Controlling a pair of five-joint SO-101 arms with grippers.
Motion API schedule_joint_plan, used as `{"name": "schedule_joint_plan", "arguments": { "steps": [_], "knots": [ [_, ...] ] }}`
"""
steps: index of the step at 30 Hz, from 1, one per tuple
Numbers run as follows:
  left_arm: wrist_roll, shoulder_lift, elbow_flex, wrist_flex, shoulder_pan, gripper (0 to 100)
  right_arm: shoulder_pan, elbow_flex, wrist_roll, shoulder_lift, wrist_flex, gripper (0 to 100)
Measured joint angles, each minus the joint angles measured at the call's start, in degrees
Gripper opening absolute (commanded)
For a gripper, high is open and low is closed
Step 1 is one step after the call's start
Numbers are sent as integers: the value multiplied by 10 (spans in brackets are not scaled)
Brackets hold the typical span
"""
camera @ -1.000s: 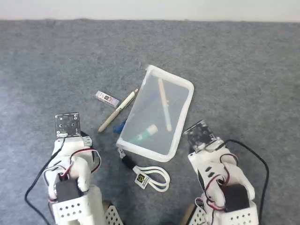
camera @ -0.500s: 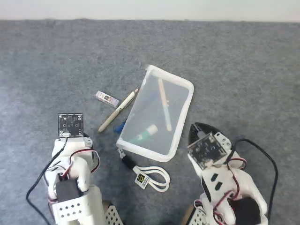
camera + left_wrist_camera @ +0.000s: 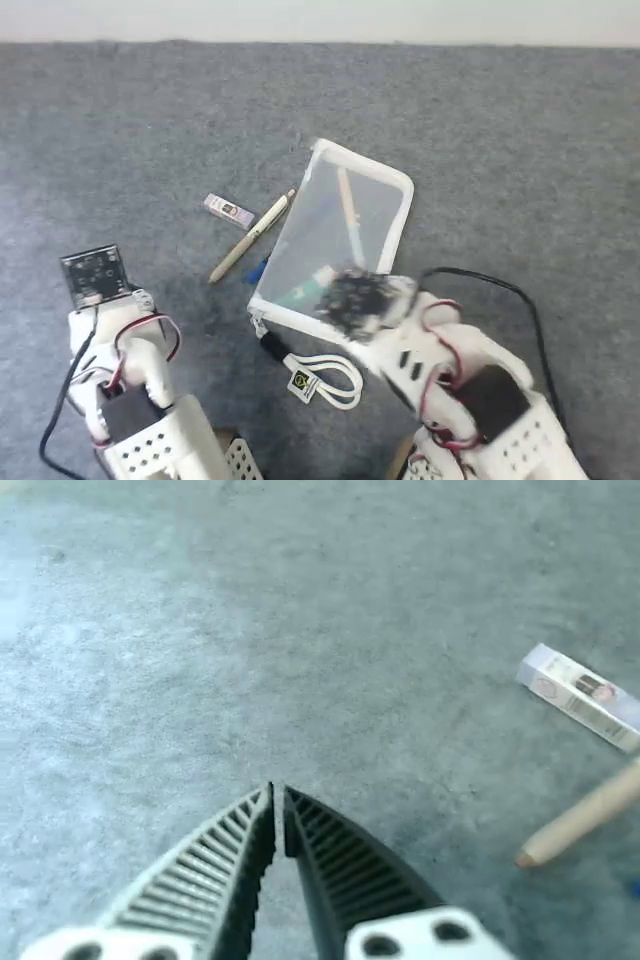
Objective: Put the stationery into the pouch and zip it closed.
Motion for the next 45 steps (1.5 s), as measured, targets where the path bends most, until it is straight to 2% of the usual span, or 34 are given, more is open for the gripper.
{"name": "schedule_joint_plan", "arguments": {
  "steps": [5,10,16,23,31,45],
  "knots": [
    [4,0,0,-2,-4,12,-77,-20,-29,80,-32,25],
    [4,0,0,-2,-3,12,-137,-21,-77,156,-69,117],
    [4,0,0,-2,-3,12,-161,-21,-152,243,-128,126],
    [4,0,0,-2,-3,12,-173,-21,-189,344,-178,127],
    [4,0,0,-2,-3,12,-216,-21,-199,482,-245,126],
    [4,0,0,-2,-3,12,-198,-39,-199,586,-285,125]
  ]
}}
